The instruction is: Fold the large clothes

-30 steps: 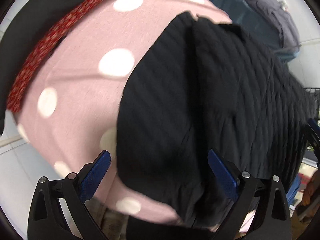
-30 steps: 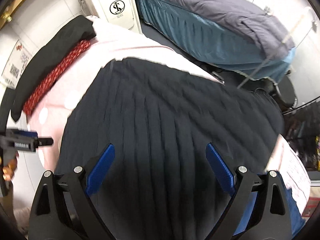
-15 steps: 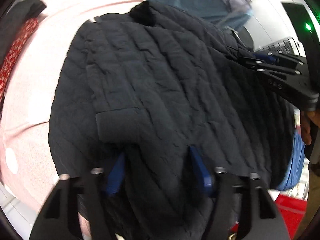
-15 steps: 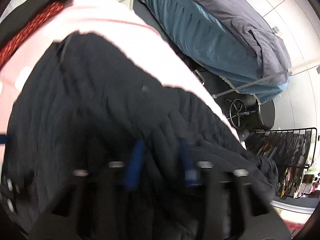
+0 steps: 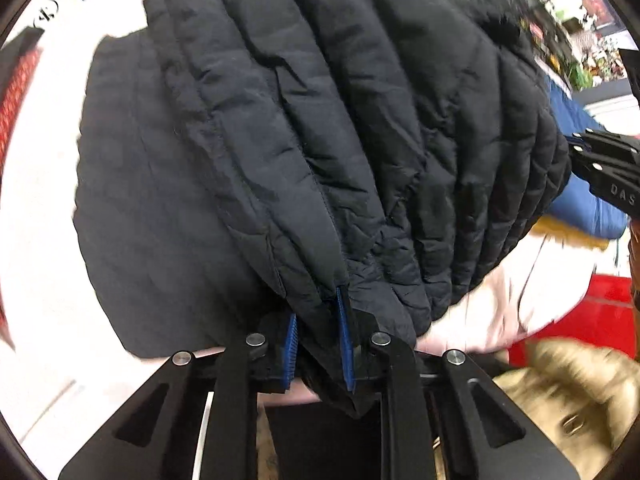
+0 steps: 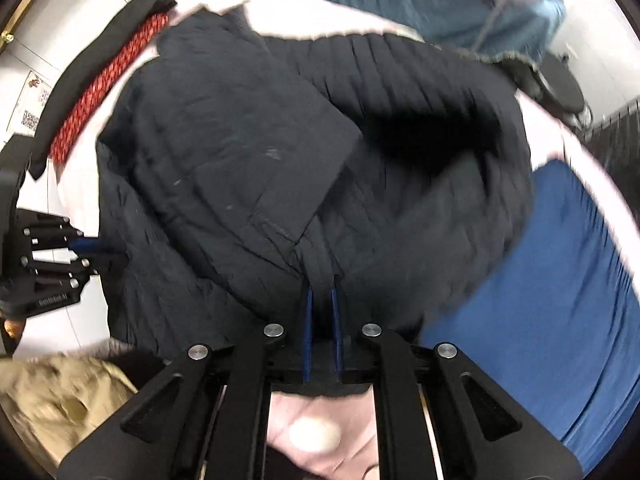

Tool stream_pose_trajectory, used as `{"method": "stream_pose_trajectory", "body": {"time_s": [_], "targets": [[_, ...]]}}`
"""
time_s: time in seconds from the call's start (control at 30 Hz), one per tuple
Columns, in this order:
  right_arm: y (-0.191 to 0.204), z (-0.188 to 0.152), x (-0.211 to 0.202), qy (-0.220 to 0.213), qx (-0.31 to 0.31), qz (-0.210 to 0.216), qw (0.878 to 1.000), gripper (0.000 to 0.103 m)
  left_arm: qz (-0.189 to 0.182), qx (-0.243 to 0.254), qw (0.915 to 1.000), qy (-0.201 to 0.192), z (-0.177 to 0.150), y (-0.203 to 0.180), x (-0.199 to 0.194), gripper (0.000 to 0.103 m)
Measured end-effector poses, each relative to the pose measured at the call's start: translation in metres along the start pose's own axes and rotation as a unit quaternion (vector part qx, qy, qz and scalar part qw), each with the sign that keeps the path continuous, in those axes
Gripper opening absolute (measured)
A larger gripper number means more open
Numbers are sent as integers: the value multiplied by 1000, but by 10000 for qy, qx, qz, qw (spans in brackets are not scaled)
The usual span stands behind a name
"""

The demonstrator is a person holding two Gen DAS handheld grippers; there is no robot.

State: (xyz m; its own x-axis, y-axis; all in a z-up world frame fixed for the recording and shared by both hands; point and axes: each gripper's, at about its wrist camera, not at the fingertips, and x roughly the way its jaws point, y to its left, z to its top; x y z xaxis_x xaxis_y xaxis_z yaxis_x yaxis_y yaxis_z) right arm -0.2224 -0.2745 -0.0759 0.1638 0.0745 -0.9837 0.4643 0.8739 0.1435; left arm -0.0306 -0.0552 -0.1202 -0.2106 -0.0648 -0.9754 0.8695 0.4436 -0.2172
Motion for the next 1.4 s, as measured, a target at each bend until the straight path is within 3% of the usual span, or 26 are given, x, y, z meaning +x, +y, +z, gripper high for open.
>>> {"method": "stream_pose_trajectory", "body": {"time_s": [0.1,0.17,0.23,0.33,0.4,0.47,0.67,0.77,0.9,0.93,1.03,1.13,1.17,1.23,1.33,1.37,1.4], "targets": [[2,-35,15,109,67,161,9998,9,316,11,9990,311,-17,-14,28,22],[12,-44,25,105,-195,11,9998,9,510,-46,9975,481,-24,-20,46,27],[19,-53,23,-121,-435,-207,9988,10,659,-128,9965,501,-34,-19,50,42],[20,-54,5,-461,-602,-198,9969,30,945,-228,9952,62,-42,-15,30,66],[20,-53,-13,-740,-649,-133,9951,62,1077,-359,9932,-251,-50,-6,11,77],[21,-59,-34,-1123,-640,-124,9915,80,1269,-632,9883,-569,-54,9,-9,85],[29,-37,-84,-1859,-682,-253,9799,82,1575,-1894,9647,-926,-89,107,-50,86],[30,-7,-107,-2107,-687,-380,9744,82,1731,-2146,9565,-955,-89,142,-55,86],[30,57,-89,-2033,-734,-774,9733,87,1472,-2177,9590,-1058,-59,183,-50,93],[30,72,-77,-1926,-748,-922,9741,87,1267,-2178,9621,-1043,-45,190,-41,94],[31,118,-11,-1198,-941,-1725,9731,87,908,-1970,9728,-810,-20,197,-10,94],[36,136,61,-316,-1340,-2394,9611,87,1088,-1392,9825,-589,-6,189,28,98],[37,138,77,-123,-1446,-2408,9597,87,1042,-1321,9838,-613,-6,190,33,98],[38,136,98,156,-1529,-2476,9566,87,655,-1531,9837,-674,-12,201,37,98],[41,137,111,181,-1585,-2652,9509,87,-87,-2089,9760,-608,-25,224,41,98],[39,138,112,131,-1560,-2726,9493,79,-261,-2231,9725,-615,-29,229,41,98],[35,140,113,128,-1472,-2806,9484,60,-450,-2440,9670,-579,-35,235,42,98]]}}
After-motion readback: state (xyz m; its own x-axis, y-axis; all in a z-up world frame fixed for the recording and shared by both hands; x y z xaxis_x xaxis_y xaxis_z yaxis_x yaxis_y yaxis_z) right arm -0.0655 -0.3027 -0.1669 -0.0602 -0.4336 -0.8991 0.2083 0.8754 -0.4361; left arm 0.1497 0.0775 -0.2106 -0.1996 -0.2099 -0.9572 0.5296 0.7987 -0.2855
